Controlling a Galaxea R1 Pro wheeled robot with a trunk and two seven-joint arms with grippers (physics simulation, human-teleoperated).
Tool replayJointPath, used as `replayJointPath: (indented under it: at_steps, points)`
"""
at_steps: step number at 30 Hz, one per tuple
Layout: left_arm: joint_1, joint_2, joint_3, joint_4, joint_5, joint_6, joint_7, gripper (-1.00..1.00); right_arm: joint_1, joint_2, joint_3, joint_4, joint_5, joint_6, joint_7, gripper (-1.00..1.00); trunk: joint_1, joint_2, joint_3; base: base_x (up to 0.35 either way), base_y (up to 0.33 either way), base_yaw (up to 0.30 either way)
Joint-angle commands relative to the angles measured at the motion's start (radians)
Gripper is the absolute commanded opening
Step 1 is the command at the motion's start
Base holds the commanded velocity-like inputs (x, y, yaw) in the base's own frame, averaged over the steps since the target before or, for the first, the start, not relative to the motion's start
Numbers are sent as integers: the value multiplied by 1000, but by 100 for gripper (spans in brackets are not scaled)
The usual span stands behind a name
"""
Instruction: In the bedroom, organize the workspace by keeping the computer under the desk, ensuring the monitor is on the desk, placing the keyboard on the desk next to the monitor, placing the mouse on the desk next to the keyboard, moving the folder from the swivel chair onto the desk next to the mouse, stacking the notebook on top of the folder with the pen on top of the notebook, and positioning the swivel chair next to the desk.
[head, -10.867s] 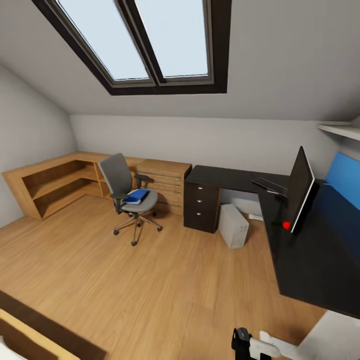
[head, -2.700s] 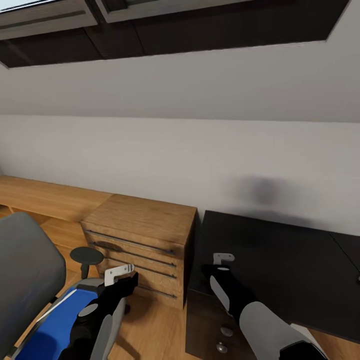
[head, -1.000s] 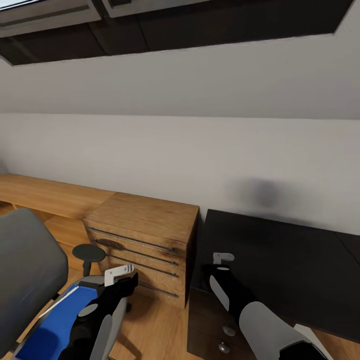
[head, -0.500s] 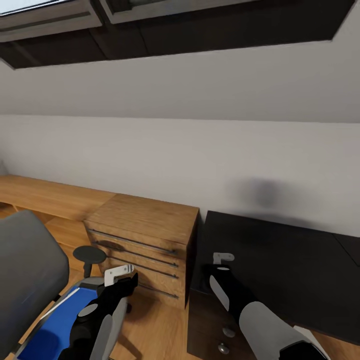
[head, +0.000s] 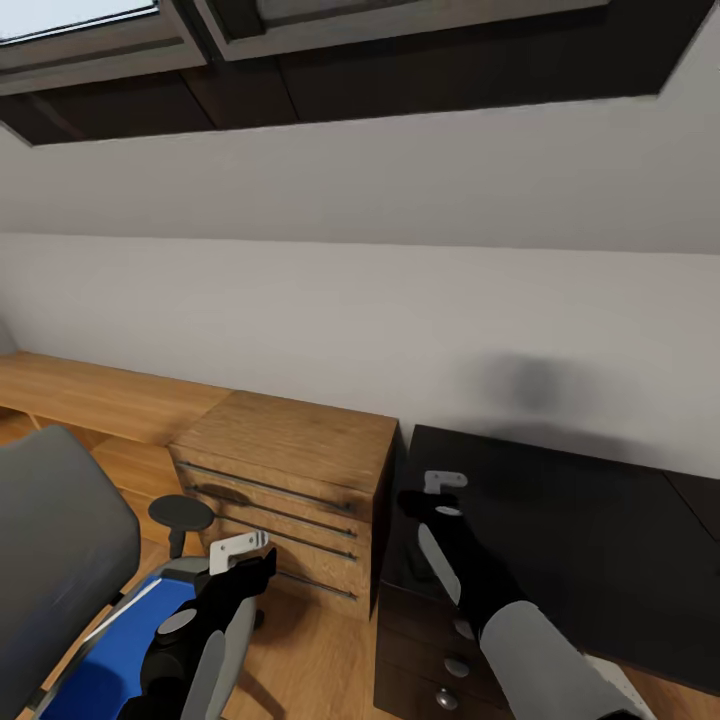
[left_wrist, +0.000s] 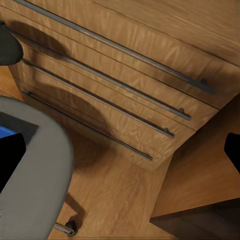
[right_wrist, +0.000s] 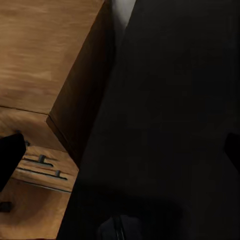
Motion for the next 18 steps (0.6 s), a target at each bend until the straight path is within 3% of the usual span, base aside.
replayJointPath:
  at_steps: [1,4,8,11,14,18]
  points:
    - [-1,0,-1,-1,11,4,9,100,13,-2,4,-39,-11,18,-9,100,0,-1,-1,0,0,0]
    - [-1,1,-1,-1,10,4,9,100,85,-14,3,-183,-13,87,-9,100,0,-1,-1,0,0,0]
    - [-1,2,0,4,10,3,8,100,131,-20,3,-300,-16,132,-9,100,0,-1,-1,0,0,0]
    - [12,-15,13,6,-1,3,13,100,113,-3,0,-316,-32,114,-13,100,0,-1,-1,0,0,0]
    - [13,-16,13,-9,-1,11,13,100,101,10,0,-333,-33,97,-13,100,0,-1,-1,0,0,0]
    - [14,-3,31,-23,1,25,16,100,109,-3,1,-355,-34,75,-11,100,0,-1,-1,0,0,0]
